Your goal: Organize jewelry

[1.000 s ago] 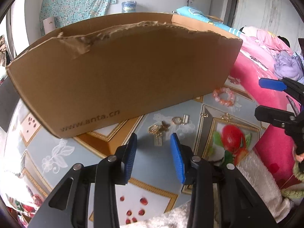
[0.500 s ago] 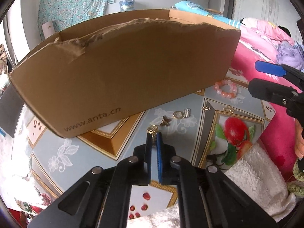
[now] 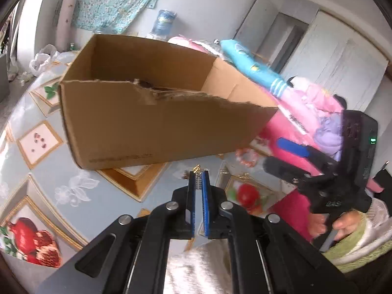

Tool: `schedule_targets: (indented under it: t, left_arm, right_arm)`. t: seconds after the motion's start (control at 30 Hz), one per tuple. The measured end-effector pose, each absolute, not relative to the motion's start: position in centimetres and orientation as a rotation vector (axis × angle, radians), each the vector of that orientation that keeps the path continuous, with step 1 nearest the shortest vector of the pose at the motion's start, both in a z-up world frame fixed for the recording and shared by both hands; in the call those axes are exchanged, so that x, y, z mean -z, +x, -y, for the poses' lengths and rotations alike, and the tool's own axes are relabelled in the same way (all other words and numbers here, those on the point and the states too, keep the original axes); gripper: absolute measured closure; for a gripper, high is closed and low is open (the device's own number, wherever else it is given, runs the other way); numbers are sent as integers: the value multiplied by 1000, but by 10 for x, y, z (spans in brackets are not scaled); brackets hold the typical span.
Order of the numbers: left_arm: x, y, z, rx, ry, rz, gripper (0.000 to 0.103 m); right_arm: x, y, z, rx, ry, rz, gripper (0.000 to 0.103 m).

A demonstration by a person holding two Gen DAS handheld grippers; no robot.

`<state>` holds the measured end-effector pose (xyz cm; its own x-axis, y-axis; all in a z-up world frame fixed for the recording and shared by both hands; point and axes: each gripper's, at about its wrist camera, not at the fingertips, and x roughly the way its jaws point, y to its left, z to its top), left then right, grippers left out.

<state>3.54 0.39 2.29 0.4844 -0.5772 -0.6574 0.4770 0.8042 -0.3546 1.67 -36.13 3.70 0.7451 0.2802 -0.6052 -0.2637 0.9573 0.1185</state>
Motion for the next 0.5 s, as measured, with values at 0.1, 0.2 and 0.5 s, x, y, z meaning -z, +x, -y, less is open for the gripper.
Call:
schedule_targets:
  t: [0.1,0.2,0.5]
  left_arm:
    - [-5,49,-7,621,-193,-959,99]
    - [-44,27,1,750,-186,-803,99]
    - [-46,25,21,681,-25,-795,99]
  right_arm:
    - [-33,20,359,-305,44,-691,8]
    - [-34,18,358,-307,51,-692,8]
    - [-34,16,361,-285,65,-692,8]
